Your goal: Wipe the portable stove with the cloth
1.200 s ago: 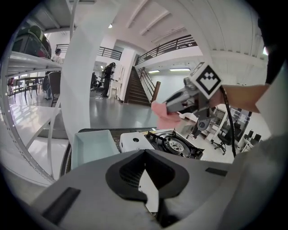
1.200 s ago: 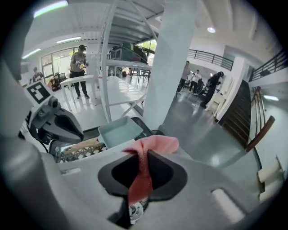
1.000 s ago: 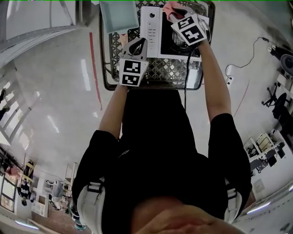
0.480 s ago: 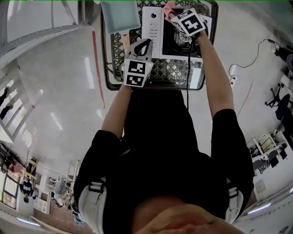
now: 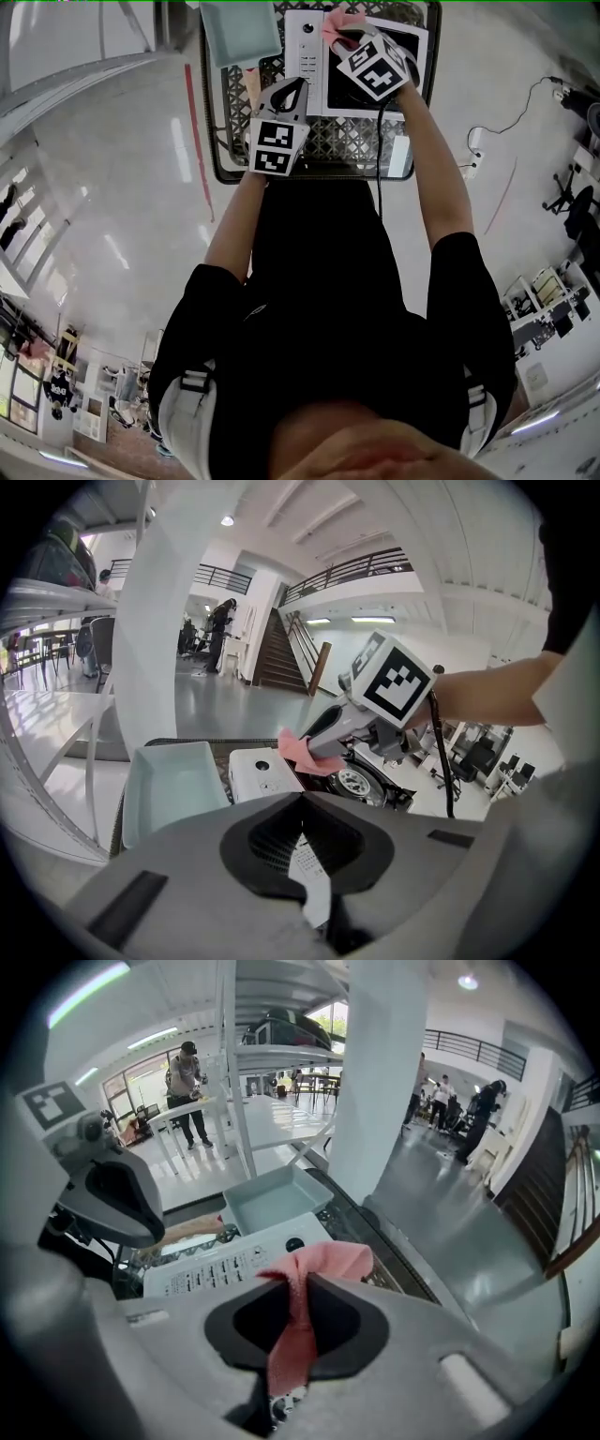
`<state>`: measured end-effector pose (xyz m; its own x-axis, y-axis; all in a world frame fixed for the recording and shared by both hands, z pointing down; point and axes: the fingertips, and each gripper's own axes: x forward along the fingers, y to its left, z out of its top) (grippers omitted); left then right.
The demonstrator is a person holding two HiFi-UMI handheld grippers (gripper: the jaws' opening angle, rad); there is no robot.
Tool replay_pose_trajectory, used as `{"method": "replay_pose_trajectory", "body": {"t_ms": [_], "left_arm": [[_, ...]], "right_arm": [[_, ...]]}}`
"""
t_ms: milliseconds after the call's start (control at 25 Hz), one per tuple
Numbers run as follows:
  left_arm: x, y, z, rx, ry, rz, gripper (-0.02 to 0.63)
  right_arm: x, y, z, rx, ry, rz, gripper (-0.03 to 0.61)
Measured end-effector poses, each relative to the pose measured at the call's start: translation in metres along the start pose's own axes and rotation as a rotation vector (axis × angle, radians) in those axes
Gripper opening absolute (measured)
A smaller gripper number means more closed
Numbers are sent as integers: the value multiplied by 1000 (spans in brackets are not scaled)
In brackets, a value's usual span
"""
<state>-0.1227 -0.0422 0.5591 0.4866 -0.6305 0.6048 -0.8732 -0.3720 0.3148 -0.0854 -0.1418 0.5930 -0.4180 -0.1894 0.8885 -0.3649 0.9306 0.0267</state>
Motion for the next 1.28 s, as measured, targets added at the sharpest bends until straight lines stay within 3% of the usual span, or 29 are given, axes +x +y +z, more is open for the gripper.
{"method": "replay_pose_trajectory", "body": {"t_ms": [320,960,1280], "left_arm": [[1,-3,-7,4,9,-13,0],[-12,-12,-21,16,14,-38,0],[-17,-18,-27,24,15,-60,0]], "right_arm": [[6,40,-29,-23,58,52,44],[1,84,-60,56,117,101,44],[-14,96,-61,66,89,64,40]]}}
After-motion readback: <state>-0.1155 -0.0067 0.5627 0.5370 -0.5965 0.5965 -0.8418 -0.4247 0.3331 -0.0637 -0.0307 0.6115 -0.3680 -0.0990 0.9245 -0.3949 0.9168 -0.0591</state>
